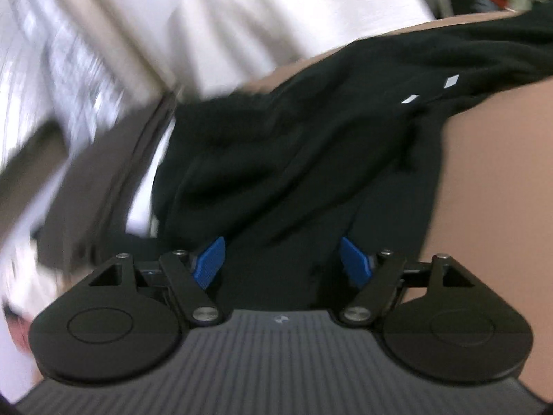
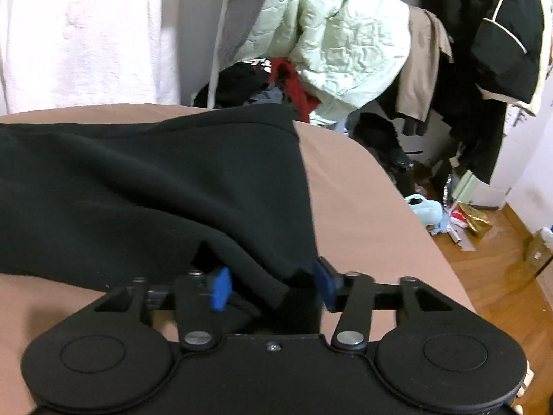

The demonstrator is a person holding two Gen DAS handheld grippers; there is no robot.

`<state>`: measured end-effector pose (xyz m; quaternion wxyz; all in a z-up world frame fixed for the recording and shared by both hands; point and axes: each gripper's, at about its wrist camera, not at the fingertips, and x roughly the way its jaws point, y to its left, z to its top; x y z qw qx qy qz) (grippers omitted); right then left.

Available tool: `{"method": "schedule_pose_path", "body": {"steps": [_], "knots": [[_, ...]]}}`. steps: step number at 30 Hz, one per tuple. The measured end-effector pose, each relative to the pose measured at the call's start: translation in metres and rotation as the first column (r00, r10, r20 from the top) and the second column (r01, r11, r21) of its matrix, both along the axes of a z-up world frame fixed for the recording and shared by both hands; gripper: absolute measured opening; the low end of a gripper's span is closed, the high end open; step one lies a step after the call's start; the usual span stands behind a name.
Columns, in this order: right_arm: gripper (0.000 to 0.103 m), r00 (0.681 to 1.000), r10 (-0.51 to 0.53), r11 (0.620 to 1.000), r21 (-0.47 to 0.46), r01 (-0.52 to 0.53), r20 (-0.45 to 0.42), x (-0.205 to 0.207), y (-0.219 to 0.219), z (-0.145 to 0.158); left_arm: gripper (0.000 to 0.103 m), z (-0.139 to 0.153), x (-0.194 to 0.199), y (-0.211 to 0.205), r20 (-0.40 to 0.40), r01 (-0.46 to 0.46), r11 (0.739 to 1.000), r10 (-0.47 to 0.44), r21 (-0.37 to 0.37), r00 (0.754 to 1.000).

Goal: Fold clothes

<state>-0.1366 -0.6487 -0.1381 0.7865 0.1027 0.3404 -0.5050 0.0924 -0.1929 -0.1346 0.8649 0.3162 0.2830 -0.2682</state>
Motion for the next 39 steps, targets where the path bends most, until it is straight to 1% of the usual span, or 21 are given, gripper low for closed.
{"method": "schedule_pose_path", "body": {"steps": [2, 4, 6, 10, 12, 13, 14, 16, 18, 20, 21, 23, 24, 25, 27, 28, 29, 31, 35, 37, 39], "knots": [[0.062, 1.0, -0.007, 1.0, 0.01, 0.007, 0.012, -0.009, 0.009, -0.006, 0.074, -0.007, 0.012, 0.005, -0.051, -0.018, 0.999, 0.02, 0.03, 0.998], [0.074, 0.999, -0.033, 0.999, 0.036, 0.032, 0.04, -0.014, 0.003, -0.015, 0.074, -0.01, 0.02, 0.002, -0.088, -0.026, 1.0, 0.027, 0.016, 0.996], [0.08, 0.992, -0.082, 0.994, 0.084, 0.074, 0.098, -0.026, 0.008, -0.022, 0.074, -0.013, 0.027, 0.002, -0.128, -0.04, 0.999, 0.039, -0.007, 0.991], [0.08, 0.947, -0.168, 0.97, 0.217, 0.11, 0.273, -0.048, -0.004, -0.032, 0.074, -0.017, 0.036, -0.002, -0.172, -0.074, 0.996, 0.066, -0.04, 0.983], [0.078, 0.934, -0.166, 0.966, 0.241, 0.091, 0.317, -0.054, -0.01, -0.043, 0.074, -0.019, 0.039, -0.004, -0.175, -0.081, 0.995, 0.069, -0.06, 0.982], [0.067, 0.93, -0.155, 0.969, 0.234, 0.077, 0.335, -0.056, -0.011, -0.049, 0.074, -0.019, 0.038, -0.006, -0.176, -0.082, 0.994, 0.069, -0.072, 0.982], [0.055, 0.932, -0.126, 0.977, 0.204, 0.059, 0.339, -0.055, -0.012, -0.053, 0.074, -0.02, 0.039, -0.007, -0.171, -0.083, 0.993, 0.068, -0.083, 0.983], [0.005, 0.952, -0.073, 0.994, 0.101, 0.044, 0.298, -0.05, -0.015, -0.051, 0.074, -0.022, 0.042, -0.009, -0.159, -0.083, 0.991, 0.065, -0.106, 0.985], [0.004, 0.972, -0.088, 0.991, -0.078, 0.107, 0.218, -0.044, -0.013, -0.029, 0.074, -0.023, 0.044, -0.011, -0.134, -0.086, 0.989, 0.07, -0.12, 0.989], [0.004, 0.984, -0.076, 0.941, -0.316, 0.124, 0.16, -0.04, -0.001, 0.008, 0.074, -0.022, 0.044, -0.012, -0.109, -0.083, 0.987, 0.068, -0.139, 0.992], [0.004, 0.992, -0.076, 0.894, -0.434, 0.114, 0.104, -0.034, 0.008, 0.021, 0.074, -0.021, 0.043, -0.012, -0.099, -0.085, 0.986, 0.071, -0.144, 0.993], [0.004, 0.988, -0.139, 0.755, -0.652, 0.066, -0.061, -0.015, 0.025, 0.02, 0.074, -0.021, 0.043, -0.014, -0.086, -0.088, 0.985, 0.076, -0.147, 0.993], [0.006, 0.973, -0.184, 0.714, -0.699, 0.037, -0.136, -0.006, 0.027, 0.01, 0.074, -0.023, 0.044, -0.015, -0.087, -0.088, 0.986, 0.077, -0.141, 0.993], [0.007, 0.962, -0.194, 0.762, -0.647, 0.026, -0.19, -0.003, 0.018, -0.006, 0.074, -0.025, 0.045, -0.017, -0.092, -0.088, 0.987, 0.077, -0.131, 0.993], [0.005, 0.957, -0.149, 0.912, -0.408, 0.036, -0.25, -0.007, -0.009, -0.038, 0.074, -0.03, 0.045, -0.019, -0.103, -0.087, 0.989, 0.075, -0.117, 0.992], [0.005, 0.959, -0.133, 0.962, -0.267, 0.064, -0.251, -0.014, -0.023, -0.055, 0.074, -0.031, 0.046, -0.02, -0.11, -0.087, 0.99, 0.075, -0.112, 0.991], [0.009, 0.963, -0.119, 0.984, -0.161, 0.081, -0.243, -0.021, -0.03, -0.065, 0.074, -0.031, 0.045, -0.02, -0.112, -0.085, 0.99, 0.073, -0.109, 0.991], [0.013, 0.974, -0.096, 0.995, -0.046, 0.089, -0.206, -0.034, -0.031, -0.069, 0.074, -0.031, 0.044, -0.019, -0.115, -0.081, 0.991, 0.069, -0.105, 0.991], [0.025, 0.992, -0.094, 0.993, 0.057, 0.099, -0.083, -0.053, -0.014, -0.042, 0.074, -0.026, 0.04, -0.016, -0.093, -0.08, 0.992, 0.071, -0.096, 0.993], [0.041, 0.99, -0.139, 0.981, 0.135, 0.138, -0.003, -0.06, -0.007, -0.027, 0.074, -0.02, 0.038, -0.011, -0.085, -0.078, 0.991, 0.069, -0.106, 0.994], [0.044, 0.976, -0.174, 0.963, 0.229, 0.141, 0.13, -0.068, 0.005, -0.01, 0.074, -0.01, 0.035, -0.004, -0.085, -0.074, 0.99, 0.064, -0.121, 0.994]]}}
